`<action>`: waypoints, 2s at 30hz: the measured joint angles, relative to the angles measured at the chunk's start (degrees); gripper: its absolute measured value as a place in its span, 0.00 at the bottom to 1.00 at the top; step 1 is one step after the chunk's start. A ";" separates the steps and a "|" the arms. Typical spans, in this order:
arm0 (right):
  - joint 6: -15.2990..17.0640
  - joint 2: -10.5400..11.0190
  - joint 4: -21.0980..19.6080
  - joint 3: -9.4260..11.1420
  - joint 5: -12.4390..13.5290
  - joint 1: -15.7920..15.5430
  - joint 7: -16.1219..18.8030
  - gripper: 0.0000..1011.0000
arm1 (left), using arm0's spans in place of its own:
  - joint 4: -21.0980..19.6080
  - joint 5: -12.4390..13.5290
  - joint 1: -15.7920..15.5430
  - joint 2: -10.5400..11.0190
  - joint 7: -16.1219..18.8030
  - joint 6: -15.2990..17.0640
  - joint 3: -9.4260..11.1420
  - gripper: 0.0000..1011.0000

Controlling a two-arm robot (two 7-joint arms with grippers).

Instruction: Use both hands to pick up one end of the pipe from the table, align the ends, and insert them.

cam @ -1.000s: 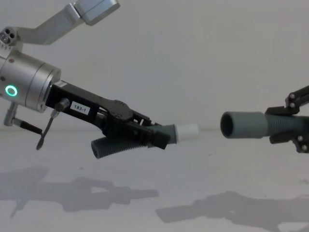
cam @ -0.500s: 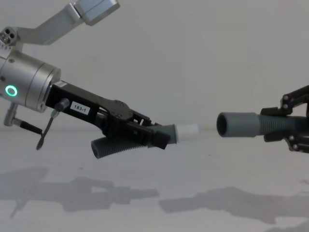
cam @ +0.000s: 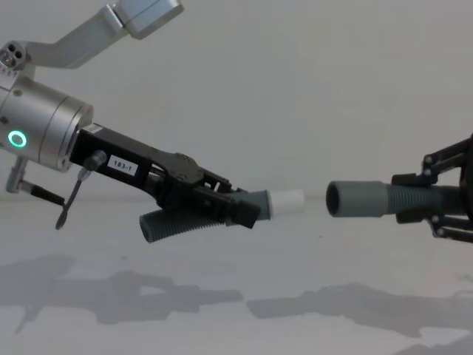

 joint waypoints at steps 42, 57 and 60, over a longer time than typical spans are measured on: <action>-1.03 -4.25 7.49 -1.09 -5.63 3.13 -4.88 0.26 | 0.00 0.00 0.00 0.00 0.00 0.00 0.00 0.35; -0.95 -5.07 8.45 -2.03 -5.36 4.19 -5.25 0.26 | 0.00 0.00 0.00 0.00 0.00 0.00 0.00 0.35; -0.79 -5.04 8.45 -2.33 -4.92 4.26 -5.10 0.26 | 0.00 0.00 0.00 0.00 0.00 0.00 0.00 0.35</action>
